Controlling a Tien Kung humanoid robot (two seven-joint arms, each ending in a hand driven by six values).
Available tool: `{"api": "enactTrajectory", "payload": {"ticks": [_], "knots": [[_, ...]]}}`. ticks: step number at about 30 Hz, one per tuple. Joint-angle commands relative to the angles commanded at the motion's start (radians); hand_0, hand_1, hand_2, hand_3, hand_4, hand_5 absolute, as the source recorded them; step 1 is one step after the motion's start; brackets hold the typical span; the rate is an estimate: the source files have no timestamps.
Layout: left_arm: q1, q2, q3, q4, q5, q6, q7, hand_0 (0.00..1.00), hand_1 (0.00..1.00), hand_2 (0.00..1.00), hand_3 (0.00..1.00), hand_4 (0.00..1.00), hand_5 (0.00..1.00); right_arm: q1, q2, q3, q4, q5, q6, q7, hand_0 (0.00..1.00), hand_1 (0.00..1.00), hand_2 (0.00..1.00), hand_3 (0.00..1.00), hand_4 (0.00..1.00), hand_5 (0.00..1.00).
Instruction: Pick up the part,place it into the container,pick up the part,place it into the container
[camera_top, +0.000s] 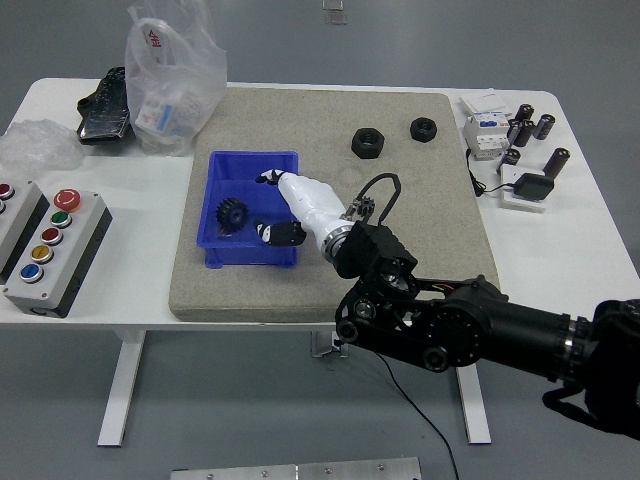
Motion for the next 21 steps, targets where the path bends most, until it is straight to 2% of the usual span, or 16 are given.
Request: {"api": "enactTrajectory", "payload": {"ticks": [6, 9, 10, 15, 16, 21], "knots": [[0.003, -0.001, -0.001, 0.000, 0.001, 0.001, -0.003, 0.692, 0.587, 0.557, 0.619, 0.561, 0.095, -0.017, -0.025, 0.076, -0.007, -0.076, -0.020, -0.043, 0.757, 0.790, 0.804, 0.824, 0.607, 0.152], [0.005, -0.001, -0.003, 0.000, 0.003, 0.001, -0.002, 0.692, 0.587, 0.557, 0.619, 0.561, 0.095, -0.021, -0.045, 0.125, -0.053, -0.124, 0.010, -0.097, 0.757, 0.790, 0.804, 0.824, 0.607, 0.152], [0.006, -0.001, -0.004, 0.000, 0.004, 0.001, -0.002, 0.692, 0.588, 0.557, 0.619, 0.561, 0.097, -0.020, -0.049, 0.132, -0.073, -0.129, 0.026, -0.111, 0.758, 0.793, 0.809, 0.843, 0.650, 0.151], [0.004, 0.000, -0.001, 0.000, 0.004, 0.001, -0.004, 0.692, 0.588, 0.557, 0.619, 0.561, 0.097, -0.018, -0.047, 0.127, -0.170, -0.115, 0.084, -0.142, 0.758, 0.793, 0.809, 0.843, 0.650, 0.151], [0.003, 0.000, 0.000, 0.000, 0.003, 0.001, -0.005, 0.692, 0.587, 0.557, 0.618, 0.559, 0.095, -0.018, -0.044, 0.123, -0.188, -0.110, 0.091, -0.144, 0.753, 0.795, 0.814, 0.860, 0.792, 0.279], [0.001, 0.000, 0.003, 0.000, 0.002, 0.000, -0.006, 0.692, 0.587, 0.557, 0.618, 0.559, 0.095, -0.019, -0.024, 0.102, -0.277, -0.090, 0.120, -0.144, 0.753, 0.795, 0.814, 0.860, 0.792, 0.279]]}}
